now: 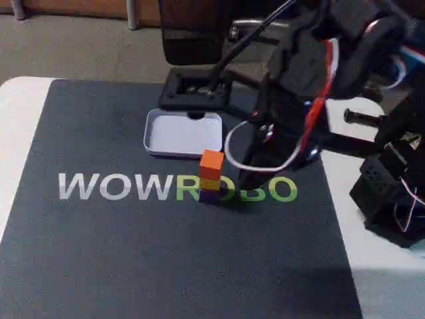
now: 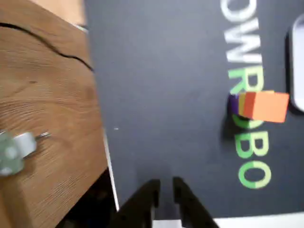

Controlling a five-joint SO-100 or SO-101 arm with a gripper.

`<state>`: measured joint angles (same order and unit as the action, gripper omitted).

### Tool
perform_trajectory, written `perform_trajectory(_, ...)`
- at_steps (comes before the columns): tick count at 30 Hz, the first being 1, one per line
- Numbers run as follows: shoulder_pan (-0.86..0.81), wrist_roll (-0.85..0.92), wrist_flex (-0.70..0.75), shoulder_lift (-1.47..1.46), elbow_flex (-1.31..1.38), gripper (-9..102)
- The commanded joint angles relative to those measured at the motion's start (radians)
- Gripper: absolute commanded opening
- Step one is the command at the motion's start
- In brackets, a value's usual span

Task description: Move blocks one by one until all three blocks are in the tray.

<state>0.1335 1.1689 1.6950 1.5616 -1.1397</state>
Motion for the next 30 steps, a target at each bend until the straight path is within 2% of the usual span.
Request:
perform_trajectory(1,-0.034,-0.011,0.003,-0.029,0.040,1)
perform_trajectory(9,-0.133,-0.018,0.003,-0.021,0.028,2)
perform_trajectory(17,-0.242,0.034,-0.023,0.064,-0.126,4)
perform_trajectory(30,-0.245,0.021,-0.041,-0.006,-0.127,8)
